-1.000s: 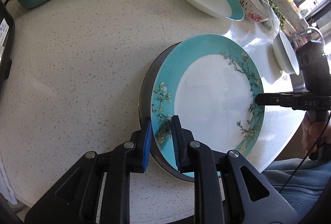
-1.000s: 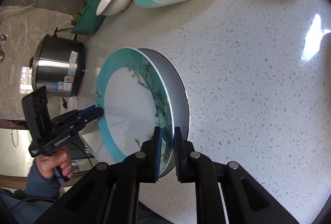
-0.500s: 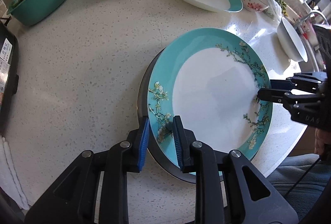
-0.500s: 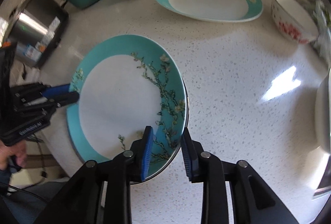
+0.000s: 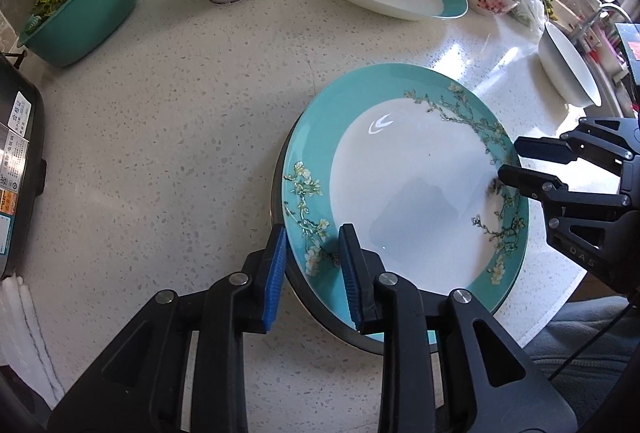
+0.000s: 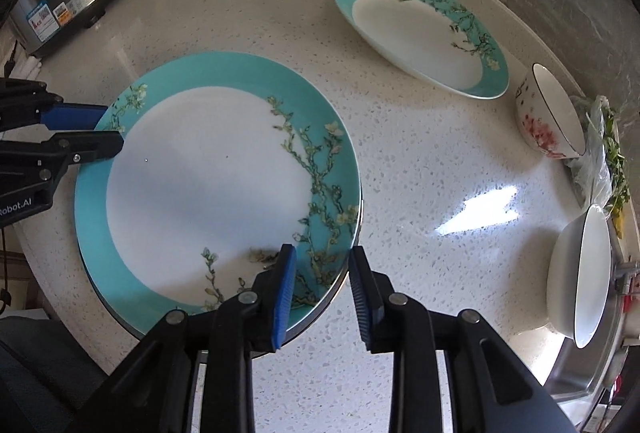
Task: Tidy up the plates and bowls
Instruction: 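Open both grippers to release the teal plate on the stack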
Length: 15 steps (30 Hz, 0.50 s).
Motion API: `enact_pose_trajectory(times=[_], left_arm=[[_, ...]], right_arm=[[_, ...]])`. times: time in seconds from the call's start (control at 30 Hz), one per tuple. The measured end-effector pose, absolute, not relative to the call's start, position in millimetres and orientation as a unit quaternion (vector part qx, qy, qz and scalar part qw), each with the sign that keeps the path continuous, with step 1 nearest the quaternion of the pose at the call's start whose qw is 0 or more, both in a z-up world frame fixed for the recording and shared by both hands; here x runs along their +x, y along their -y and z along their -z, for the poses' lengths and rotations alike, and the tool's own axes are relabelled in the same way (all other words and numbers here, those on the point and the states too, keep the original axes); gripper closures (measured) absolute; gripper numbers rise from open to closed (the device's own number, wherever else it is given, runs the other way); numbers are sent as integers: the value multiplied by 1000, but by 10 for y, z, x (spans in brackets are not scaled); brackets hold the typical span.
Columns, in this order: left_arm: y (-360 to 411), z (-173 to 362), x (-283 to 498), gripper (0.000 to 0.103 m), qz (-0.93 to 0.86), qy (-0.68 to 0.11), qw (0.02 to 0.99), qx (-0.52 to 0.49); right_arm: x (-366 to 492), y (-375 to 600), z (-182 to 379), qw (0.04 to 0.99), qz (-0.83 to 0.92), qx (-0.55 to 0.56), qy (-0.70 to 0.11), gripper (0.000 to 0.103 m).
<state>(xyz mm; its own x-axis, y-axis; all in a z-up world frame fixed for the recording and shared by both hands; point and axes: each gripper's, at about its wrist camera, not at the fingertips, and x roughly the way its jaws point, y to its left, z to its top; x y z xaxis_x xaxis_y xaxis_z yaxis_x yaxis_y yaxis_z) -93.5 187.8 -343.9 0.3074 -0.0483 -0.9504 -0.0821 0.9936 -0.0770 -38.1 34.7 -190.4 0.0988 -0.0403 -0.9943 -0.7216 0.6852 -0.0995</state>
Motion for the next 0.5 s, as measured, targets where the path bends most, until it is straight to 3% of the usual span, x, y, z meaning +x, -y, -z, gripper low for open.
enact_pose_trajectory(times=[0.07, 0.17, 0.3, 0.37, 0.43, 0.47, 0.5], left_arm=[[-1900, 3442, -940, 74, -10, -587, 807, -66], [-1968, 3364, -957, 35, -12, -578, 811, -86], [-2021, 3113, -882, 26, -22, -550, 829, -102], [-2045, 2955, -808, 25, -24, -529, 839, -121], [-2067, 2806, -716, 15, -22, -511, 848, -140], [-2064, 2742, -638, 3, -17, -502, 851, -152], [-2070, 2691, -542, 0, -6, -496, 851, -171]], right_arm=[[-362, -329, 1891, 676, -253, -295, -626, 72], [-299, -227, 1838, 677, -260, -254, -640, 72], [-202, -82, 1705, 690, -264, -212, -640, 58], [-54, 5, 1647, 686, -274, -187, -648, 58], [126, 97, 1526, 682, -297, -142, -654, 55], [230, 159, 1452, 682, -307, -120, -652, 51], [404, 235, 1366, 682, -323, -95, -649, 46]])
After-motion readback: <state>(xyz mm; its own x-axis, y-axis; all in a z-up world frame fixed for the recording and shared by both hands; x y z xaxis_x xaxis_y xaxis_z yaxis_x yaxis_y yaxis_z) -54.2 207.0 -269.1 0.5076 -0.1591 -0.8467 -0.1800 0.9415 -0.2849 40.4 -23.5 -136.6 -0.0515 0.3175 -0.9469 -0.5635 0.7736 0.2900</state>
